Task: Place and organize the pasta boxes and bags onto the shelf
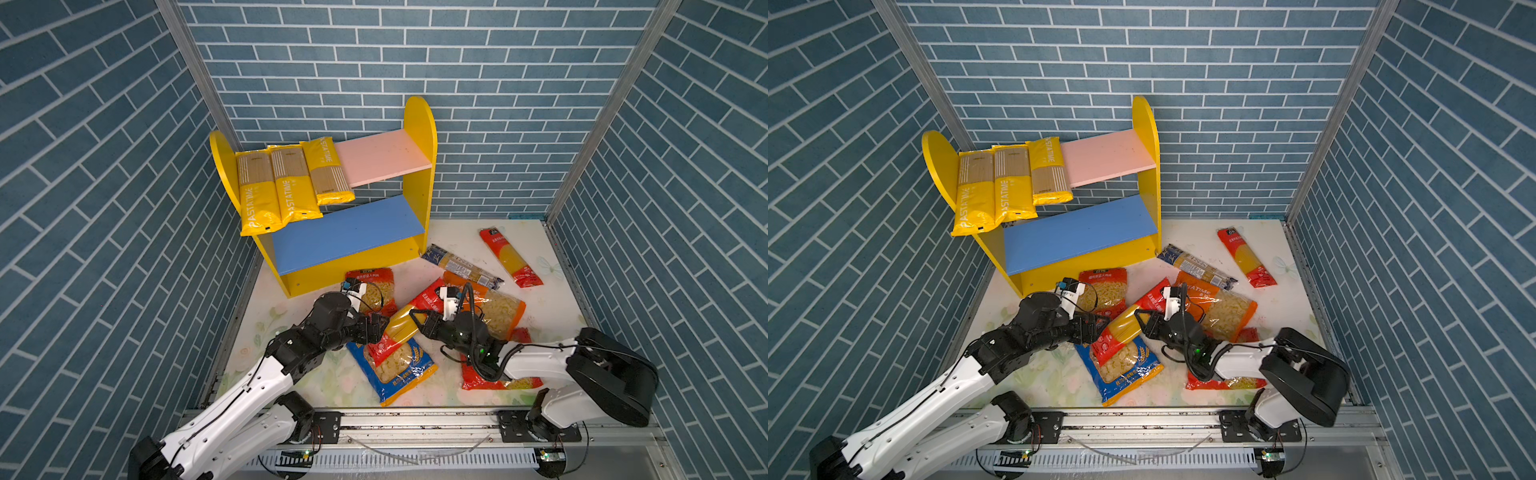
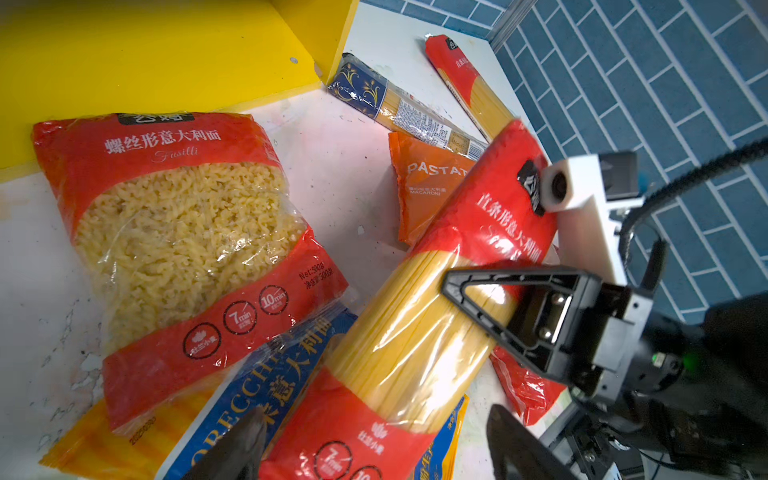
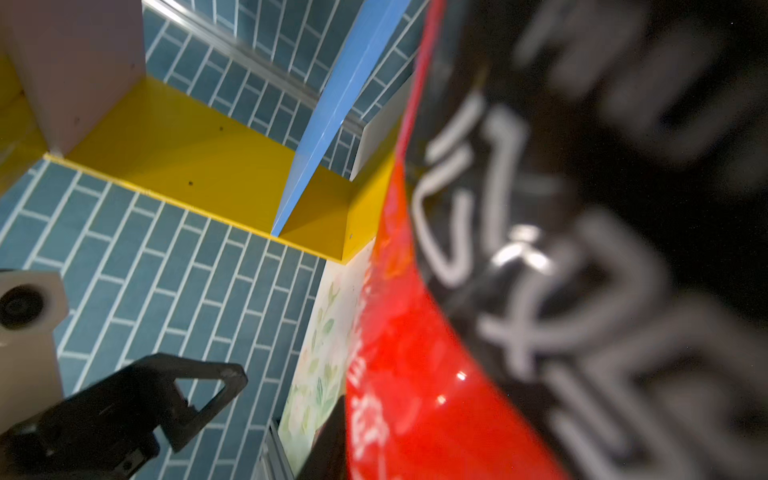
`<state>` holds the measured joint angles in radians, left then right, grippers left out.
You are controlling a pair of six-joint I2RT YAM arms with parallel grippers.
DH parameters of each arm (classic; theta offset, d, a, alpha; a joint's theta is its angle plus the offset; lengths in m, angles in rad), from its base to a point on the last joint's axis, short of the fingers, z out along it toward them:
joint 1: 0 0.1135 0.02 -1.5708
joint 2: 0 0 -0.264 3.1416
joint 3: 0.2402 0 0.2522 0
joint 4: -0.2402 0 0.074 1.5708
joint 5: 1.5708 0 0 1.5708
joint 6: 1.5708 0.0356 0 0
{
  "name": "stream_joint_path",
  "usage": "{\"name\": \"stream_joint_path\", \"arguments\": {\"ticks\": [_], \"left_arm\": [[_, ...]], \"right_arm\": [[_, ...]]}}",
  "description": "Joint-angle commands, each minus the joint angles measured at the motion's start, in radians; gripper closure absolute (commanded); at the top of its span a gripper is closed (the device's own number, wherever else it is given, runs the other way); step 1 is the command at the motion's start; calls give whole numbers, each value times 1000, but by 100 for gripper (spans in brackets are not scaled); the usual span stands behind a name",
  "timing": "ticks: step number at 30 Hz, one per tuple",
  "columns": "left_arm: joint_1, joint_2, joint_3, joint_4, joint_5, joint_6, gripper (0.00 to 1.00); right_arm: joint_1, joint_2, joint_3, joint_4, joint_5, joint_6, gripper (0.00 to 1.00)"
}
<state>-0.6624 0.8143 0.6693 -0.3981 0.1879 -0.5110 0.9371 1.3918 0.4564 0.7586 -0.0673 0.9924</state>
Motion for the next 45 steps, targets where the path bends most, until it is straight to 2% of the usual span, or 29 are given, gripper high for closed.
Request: {"name": "stream_joint_path", "arguments": {"ticks": [1,3,8,14,20,26,34,41,45], "left_arm": [[6,-23,16,2,87,45,12],[9,-33,-9,70,156,40,10],[2,-10,-80,271,303,-12,9],[-24,23,-74,334,332,7,7],[-51,83,-45,405,344,-5,10],[-59,118,-59,528,396,-51,23],[-59,148,-80,656,442,-122,50],[-59,154,-84,709,439,-166,73],[-59,160,-95,758,420,-200,78]], "right_arm": [[-47,-131,173,-318,-301,-321,100],[-80,-181,239,-488,-370,-436,100],[-165,-244,385,-706,-522,-593,100],[-199,-221,563,-885,-658,-699,100],[-204,-167,672,-930,-785,-710,100],[-202,-131,756,-961,-853,-731,100],[-202,-77,818,-989,-892,-751,95],[-204,-98,769,-936,-834,-712,73],[-217,-117,717,-887,-810,-670,64]]}}
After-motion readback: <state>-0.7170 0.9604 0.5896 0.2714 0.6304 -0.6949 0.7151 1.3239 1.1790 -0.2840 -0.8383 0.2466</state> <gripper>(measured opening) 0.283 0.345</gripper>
